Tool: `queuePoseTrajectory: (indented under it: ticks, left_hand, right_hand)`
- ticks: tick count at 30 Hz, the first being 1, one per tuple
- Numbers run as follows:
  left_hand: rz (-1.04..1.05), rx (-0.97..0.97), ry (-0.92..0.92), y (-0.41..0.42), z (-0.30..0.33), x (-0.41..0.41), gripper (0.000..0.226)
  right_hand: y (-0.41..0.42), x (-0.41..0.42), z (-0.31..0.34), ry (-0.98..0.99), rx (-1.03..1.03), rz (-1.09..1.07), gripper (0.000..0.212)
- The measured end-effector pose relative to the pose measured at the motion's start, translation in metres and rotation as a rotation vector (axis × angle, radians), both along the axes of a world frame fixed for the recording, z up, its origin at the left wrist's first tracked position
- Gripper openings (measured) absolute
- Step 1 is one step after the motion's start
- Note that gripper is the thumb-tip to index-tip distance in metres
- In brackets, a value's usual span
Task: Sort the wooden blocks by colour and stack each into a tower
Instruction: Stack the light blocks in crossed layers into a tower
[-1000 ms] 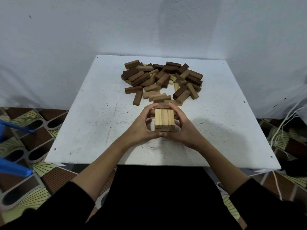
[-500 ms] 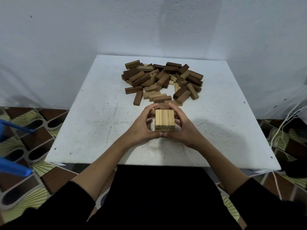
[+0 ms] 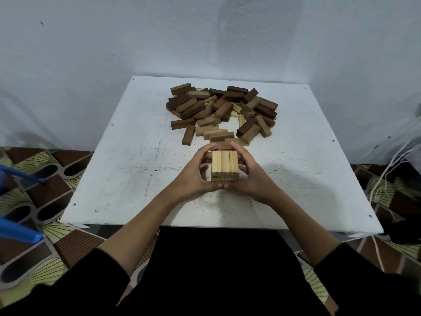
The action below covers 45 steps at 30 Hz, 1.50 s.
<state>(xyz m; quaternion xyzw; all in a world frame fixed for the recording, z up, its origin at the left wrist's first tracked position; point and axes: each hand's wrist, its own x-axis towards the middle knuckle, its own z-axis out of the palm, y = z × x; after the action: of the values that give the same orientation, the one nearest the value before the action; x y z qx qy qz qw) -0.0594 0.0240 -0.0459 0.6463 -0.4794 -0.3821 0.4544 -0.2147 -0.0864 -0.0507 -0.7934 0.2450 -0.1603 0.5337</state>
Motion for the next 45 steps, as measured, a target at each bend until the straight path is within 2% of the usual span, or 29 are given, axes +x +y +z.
queuePoseTrajectory:
  ticks: [26,33,36,40,45]
  left_hand:
    - [0.02,-0.01,-0.011,0.0,-0.01,0.0,0.097]
    - [-0.049,0.032,-0.053,0.008,-0.013,0.02,0.098]
    - [-0.014,0.016,-0.084,0.012,-0.012,0.032,0.085]
    - [0.09,-0.062,-0.115,0.006,-0.003,0.046,0.053]
    - [0.151,-0.096,-0.166,-0.03,0.02,0.059,0.037]
  right_hand:
    - [0.004,0.0,0.003,0.001,-0.063,0.017,0.099]
    - [-0.014,-0.013,0.012,0.158,0.012,0.117,0.109]
    - [-0.025,-0.02,0.017,0.19,0.028,0.105,0.096]
    - [-0.04,-0.015,0.029,0.129,-0.005,-0.088,0.069]
    - [-0.067,0.015,0.046,0.076,-0.11,-0.209,0.033]
